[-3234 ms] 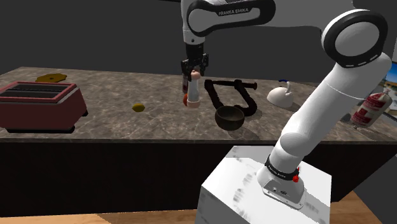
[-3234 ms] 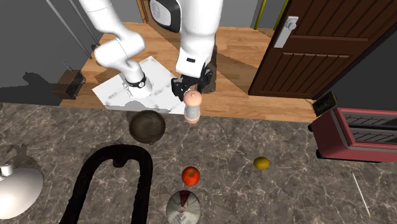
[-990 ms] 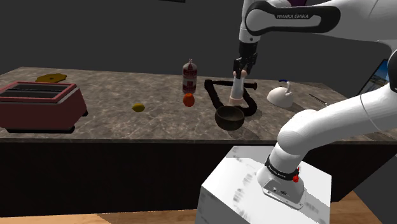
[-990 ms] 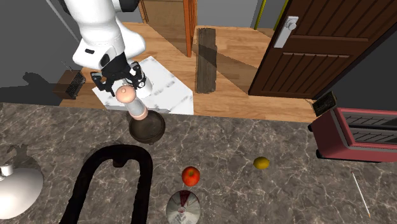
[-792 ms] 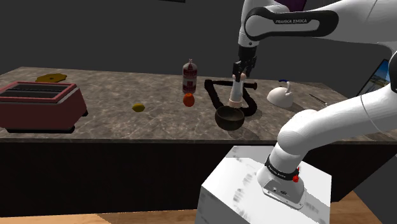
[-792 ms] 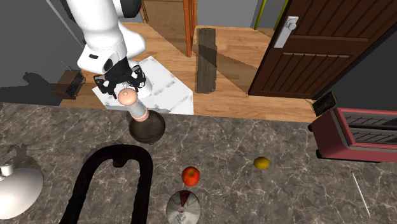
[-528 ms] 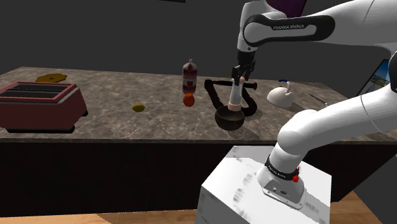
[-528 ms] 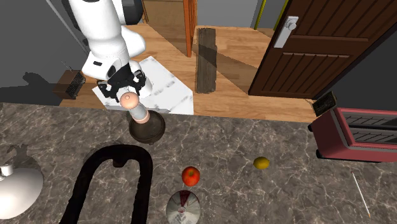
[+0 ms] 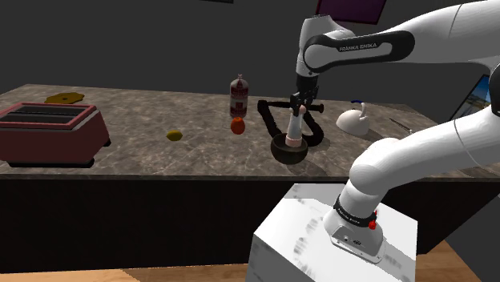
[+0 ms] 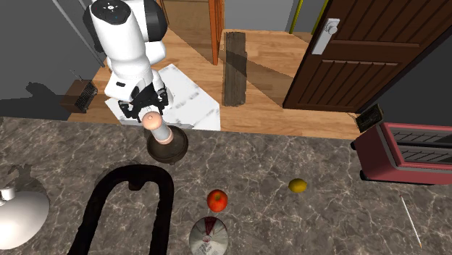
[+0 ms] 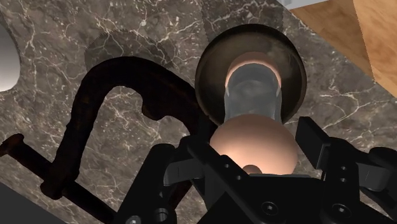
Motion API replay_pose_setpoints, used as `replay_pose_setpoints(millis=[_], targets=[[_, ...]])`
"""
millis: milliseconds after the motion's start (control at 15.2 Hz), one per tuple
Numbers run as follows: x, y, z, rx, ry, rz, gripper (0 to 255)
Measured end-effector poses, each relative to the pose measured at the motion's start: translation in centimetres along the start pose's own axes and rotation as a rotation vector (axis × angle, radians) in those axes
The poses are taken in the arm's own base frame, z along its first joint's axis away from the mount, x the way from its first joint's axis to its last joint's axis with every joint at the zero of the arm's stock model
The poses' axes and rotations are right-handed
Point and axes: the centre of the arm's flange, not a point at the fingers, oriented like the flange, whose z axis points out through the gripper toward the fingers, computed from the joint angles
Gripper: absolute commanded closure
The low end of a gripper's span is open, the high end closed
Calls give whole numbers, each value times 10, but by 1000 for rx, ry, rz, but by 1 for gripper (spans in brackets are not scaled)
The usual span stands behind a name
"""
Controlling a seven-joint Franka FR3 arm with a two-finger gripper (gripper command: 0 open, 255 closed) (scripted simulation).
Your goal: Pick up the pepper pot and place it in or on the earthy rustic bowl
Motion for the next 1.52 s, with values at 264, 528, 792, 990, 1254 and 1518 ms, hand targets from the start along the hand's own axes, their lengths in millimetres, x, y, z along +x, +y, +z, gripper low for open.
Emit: replay_pose_setpoints(millis=[264, 528, 792, 990, 1254, 1518], targets=[[0, 0, 3, 0, 0, 0, 255], [0, 0, 3, 0, 1, 0, 0], [0, 0, 3, 0, 1, 0, 0], [2, -1, -26, 0, 2, 0, 0], [0, 0, -46, 0, 1, 0, 0], [0, 0, -47, 0, 1, 0, 0]])
